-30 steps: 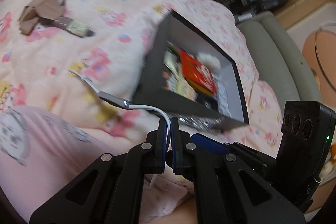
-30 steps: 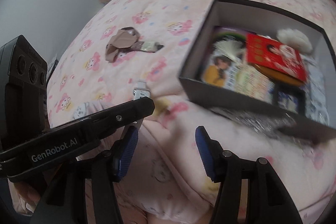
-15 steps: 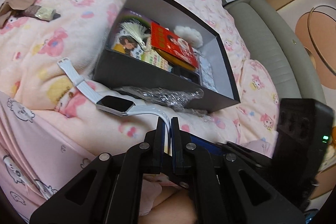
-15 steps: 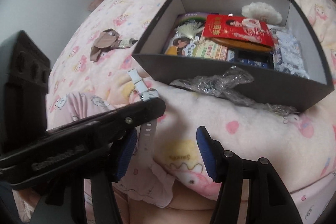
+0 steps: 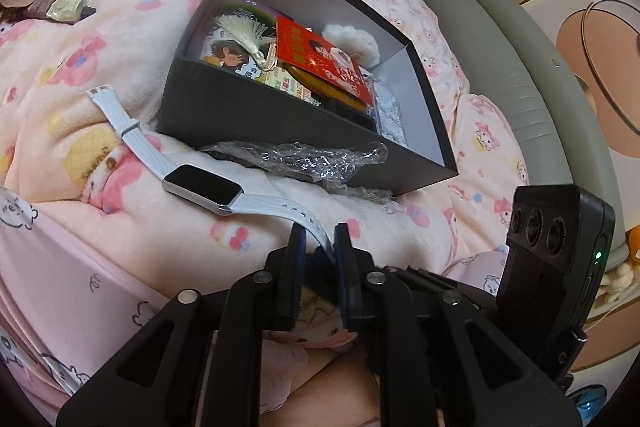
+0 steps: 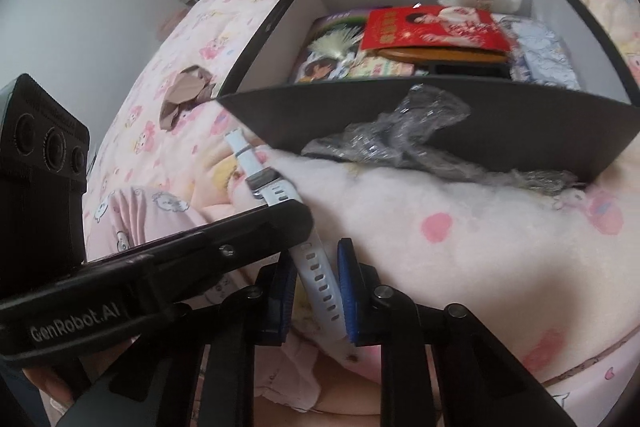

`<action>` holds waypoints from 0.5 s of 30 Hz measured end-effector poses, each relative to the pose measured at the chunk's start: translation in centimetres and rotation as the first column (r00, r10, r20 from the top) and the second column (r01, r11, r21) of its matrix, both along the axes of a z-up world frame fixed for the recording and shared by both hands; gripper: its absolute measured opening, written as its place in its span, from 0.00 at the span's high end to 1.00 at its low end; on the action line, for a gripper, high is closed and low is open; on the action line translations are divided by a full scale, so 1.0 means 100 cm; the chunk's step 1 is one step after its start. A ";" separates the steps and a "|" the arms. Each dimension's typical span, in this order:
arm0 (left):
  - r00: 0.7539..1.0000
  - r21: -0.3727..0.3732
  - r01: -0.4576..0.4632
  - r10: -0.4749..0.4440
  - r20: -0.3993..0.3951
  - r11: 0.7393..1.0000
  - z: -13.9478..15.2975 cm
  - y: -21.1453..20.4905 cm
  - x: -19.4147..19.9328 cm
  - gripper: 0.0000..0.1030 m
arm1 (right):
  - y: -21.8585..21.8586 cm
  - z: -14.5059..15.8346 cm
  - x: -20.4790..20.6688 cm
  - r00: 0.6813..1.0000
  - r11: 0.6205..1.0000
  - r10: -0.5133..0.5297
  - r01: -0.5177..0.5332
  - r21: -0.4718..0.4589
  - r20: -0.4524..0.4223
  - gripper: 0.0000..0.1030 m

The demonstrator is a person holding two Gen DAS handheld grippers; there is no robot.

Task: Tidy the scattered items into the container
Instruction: 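Carry the watch toward the box with the left gripper while the right gripper approaches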

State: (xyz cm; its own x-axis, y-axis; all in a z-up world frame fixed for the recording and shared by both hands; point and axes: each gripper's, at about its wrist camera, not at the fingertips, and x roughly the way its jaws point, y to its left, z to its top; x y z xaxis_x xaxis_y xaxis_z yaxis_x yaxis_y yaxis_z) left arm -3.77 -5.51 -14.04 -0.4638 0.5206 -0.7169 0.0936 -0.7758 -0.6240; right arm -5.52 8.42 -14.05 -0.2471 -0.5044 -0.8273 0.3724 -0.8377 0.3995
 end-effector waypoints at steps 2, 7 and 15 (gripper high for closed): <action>1.000 -0.022 -0.024 0.024 -0.011 0.999 0.003 -0.008 0.000 0.85 | 0.003 0.003 0.001 0.999 0.998 -0.019 0.022 0.062 -0.049 0.87; 0.994 -0.104 -0.102 0.105 0.021 0.989 -0.005 -0.037 -0.006 0.82 | 0.022 -0.005 -0.001 0.996 0.988 -0.066 0.074 0.133 -0.066 0.88; 0.980 -0.159 -0.160 0.176 0.095 0.974 -0.027 -0.067 -0.022 0.71 | 0.042 0.007 -0.004 0.990 0.987 -0.132 0.136 0.083 -0.050 0.84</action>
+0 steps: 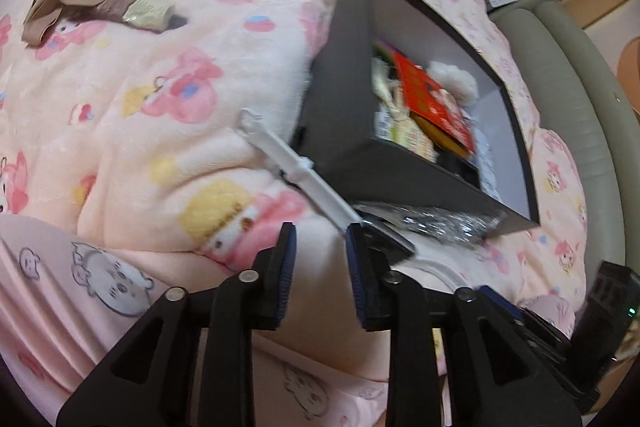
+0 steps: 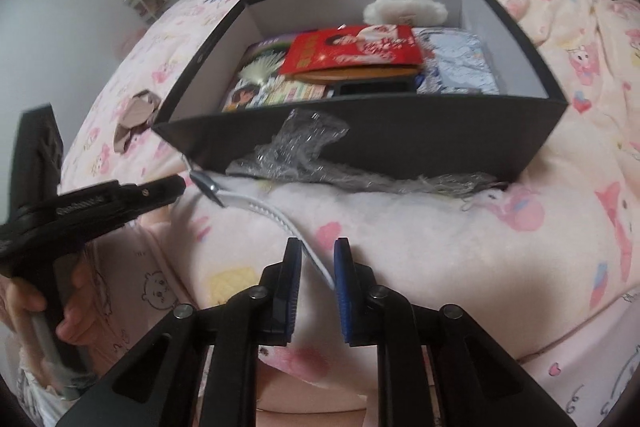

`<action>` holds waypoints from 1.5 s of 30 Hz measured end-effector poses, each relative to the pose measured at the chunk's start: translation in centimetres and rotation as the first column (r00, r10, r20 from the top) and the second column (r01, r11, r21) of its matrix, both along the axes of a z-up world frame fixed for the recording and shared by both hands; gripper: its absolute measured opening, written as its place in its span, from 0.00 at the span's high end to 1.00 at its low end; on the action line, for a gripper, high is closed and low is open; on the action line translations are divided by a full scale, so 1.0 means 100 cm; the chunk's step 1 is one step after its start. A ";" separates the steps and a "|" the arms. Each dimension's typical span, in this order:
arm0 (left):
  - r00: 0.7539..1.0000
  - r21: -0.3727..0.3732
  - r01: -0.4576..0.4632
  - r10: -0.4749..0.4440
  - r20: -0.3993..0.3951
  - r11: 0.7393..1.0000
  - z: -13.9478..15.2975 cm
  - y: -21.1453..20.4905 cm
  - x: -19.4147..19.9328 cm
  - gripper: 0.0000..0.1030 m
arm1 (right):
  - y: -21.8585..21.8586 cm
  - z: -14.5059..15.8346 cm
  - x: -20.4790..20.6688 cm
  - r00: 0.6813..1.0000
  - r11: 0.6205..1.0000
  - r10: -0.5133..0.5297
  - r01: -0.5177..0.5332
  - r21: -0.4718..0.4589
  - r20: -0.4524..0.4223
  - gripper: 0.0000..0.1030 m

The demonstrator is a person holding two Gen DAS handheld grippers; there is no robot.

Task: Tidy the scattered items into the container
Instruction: 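Carry the watch toward the box with the left gripper while the right gripper approaches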

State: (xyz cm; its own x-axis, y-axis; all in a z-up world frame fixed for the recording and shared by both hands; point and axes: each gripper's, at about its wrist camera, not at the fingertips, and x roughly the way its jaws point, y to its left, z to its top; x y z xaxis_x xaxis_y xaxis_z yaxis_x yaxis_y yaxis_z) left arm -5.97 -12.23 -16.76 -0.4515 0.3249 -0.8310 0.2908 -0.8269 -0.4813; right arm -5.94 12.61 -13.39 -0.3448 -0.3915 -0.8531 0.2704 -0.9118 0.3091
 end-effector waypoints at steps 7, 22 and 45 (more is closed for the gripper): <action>0.997 0.064 -0.019 0.024 -0.069 0.998 -0.002 -0.005 -0.006 0.69 | -0.009 0.012 0.002 0.999 0.994 0.035 -0.034 -0.108 0.000 0.74; 0.998 -0.003 -0.052 0.052 -0.036 0.999 -0.014 -0.004 -0.013 0.61 | -0.072 -0.021 -0.013 0.991 0.989 0.126 -0.123 -0.079 0.035 0.74; 0.999 0.007 0.018 -0.018 -0.034 1.000 -0.018 0.003 -0.010 0.75 | -0.007 -0.028 0.005 0.948 0.898 -0.216 0.287 -0.333 0.236 0.70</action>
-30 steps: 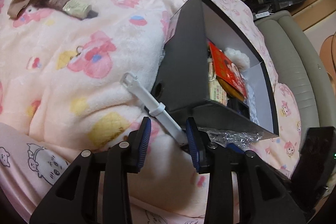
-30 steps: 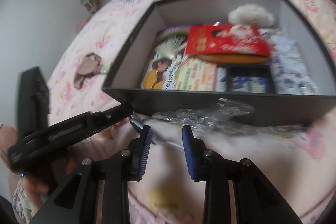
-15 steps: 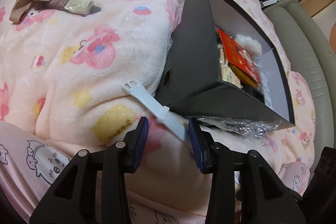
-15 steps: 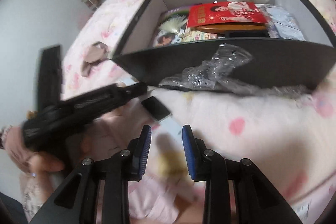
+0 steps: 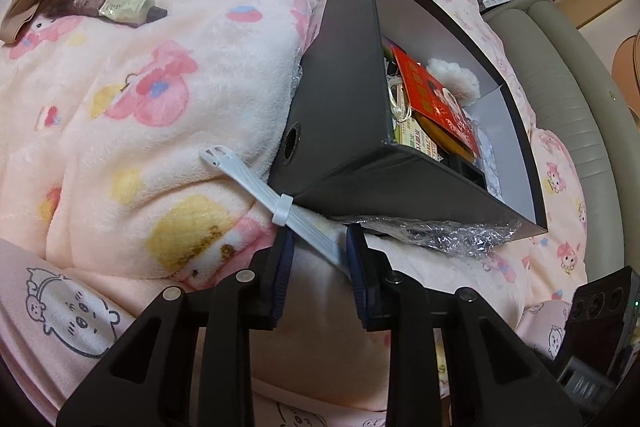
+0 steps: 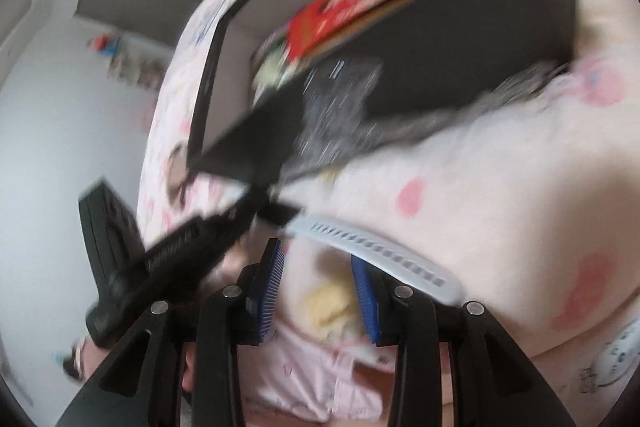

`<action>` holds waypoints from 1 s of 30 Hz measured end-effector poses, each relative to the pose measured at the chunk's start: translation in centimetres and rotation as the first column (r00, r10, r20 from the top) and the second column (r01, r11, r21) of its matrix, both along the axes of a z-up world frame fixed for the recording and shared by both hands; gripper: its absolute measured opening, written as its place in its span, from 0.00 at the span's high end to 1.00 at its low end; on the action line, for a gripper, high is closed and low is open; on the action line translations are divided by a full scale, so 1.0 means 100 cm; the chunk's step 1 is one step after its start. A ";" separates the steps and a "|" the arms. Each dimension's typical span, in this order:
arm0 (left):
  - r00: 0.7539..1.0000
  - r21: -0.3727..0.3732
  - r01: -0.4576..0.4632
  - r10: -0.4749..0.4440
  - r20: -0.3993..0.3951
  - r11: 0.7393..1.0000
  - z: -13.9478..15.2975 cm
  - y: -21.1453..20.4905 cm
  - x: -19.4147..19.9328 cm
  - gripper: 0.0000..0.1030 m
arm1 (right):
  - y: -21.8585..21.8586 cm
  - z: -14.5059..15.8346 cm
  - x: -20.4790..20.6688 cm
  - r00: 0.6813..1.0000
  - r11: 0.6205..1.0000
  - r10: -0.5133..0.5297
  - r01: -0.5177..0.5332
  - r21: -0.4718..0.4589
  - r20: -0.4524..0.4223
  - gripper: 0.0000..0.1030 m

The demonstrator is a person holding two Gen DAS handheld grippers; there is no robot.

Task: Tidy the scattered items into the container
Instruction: 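Carry the watch toward the box with the left gripper while the right gripper approaches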

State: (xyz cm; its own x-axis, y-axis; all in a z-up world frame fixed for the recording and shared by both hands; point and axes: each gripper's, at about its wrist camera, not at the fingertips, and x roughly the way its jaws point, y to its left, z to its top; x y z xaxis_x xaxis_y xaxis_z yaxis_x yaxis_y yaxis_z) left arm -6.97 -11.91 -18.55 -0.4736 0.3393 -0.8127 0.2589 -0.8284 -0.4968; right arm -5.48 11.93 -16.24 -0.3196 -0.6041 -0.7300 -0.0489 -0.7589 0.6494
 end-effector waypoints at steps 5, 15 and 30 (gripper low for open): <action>1.000 -0.002 -0.012 0.012 0.014 1.000 -0.004 0.001 -0.003 0.66 | 0.011 -0.006 -0.010 0.998 0.997 -0.066 0.066 0.041 0.002 0.64; 0.998 0.021 0.043 -0.042 -0.052 0.999 0.003 0.007 0.001 0.91 | -0.015 -0.002 -0.013 0.990 0.985 0.067 -0.046 0.168 -0.125 0.90; 0.995 0.077 0.092 -0.089 -0.050 0.993 -0.001 0.021 0.005 0.86 | 0.013 0.007 -0.020 0.983 0.971 0.113 -0.078 0.226 -0.146 0.94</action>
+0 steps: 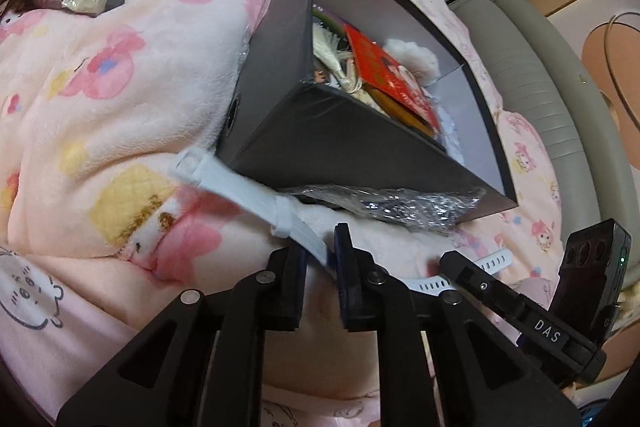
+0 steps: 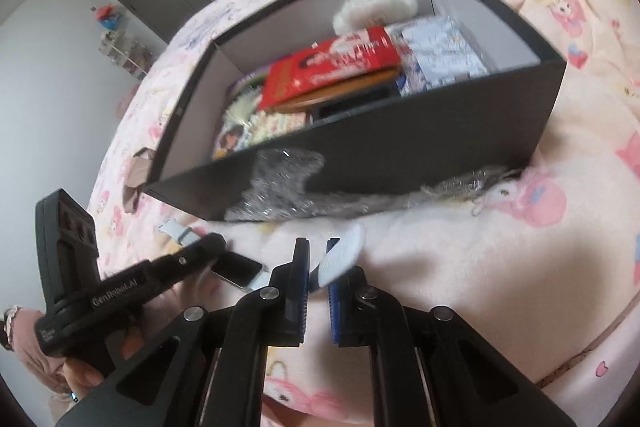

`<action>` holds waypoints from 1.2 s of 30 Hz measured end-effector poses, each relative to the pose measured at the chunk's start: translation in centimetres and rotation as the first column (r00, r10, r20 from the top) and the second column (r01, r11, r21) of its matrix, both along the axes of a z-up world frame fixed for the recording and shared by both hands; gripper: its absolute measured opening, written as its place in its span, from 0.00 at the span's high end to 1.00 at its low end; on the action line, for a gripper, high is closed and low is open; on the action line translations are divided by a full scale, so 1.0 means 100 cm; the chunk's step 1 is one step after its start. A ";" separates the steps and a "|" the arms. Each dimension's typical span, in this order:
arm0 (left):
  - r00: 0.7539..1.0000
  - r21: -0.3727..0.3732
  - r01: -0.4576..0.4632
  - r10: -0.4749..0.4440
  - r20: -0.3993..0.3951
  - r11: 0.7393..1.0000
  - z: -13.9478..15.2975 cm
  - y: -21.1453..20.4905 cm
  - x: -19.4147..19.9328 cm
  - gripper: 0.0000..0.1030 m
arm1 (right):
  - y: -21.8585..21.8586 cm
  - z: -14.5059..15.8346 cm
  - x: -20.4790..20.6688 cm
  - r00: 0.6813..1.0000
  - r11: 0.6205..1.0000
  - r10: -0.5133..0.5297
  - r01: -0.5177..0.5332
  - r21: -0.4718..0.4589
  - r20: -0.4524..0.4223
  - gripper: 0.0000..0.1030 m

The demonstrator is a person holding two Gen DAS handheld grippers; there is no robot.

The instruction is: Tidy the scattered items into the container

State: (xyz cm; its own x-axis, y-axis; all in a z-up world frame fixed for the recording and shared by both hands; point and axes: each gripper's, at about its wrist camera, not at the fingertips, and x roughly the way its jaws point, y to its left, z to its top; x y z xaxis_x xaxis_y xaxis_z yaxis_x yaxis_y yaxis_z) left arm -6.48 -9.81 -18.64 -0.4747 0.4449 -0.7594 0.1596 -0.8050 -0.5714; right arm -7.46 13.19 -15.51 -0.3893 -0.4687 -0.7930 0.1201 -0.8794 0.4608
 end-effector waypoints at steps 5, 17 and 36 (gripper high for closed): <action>1.000 -0.003 -0.003 0.004 0.003 1.000 -0.004 0.004 -0.005 0.83 | -0.002 -0.003 -0.002 1.000 1.000 0.014 -0.014 0.014 0.000 0.94; 0.996 -0.034 0.028 -0.030 -0.086 0.999 0.007 0.011 -0.002 0.94 | -0.010 0.009 0.006 0.997 0.998 0.059 -0.057 0.035 -0.040 0.94; 0.976 -0.034 0.037 -0.043 -0.212 0.999 0.055 0.006 0.019 0.95 | -0.008 0.047 0.014 0.989 0.997 0.077 -0.081 -0.022 -0.123 0.94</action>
State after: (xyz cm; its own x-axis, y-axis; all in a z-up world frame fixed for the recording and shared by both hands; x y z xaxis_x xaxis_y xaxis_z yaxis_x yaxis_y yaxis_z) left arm -4.60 -9.23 -13.14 -0.6091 0.4458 -0.6560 0.0042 -0.8253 -0.5647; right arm -6.10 12.38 -10.78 -0.4433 -0.5222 -0.7286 0.2455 -0.8524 0.4616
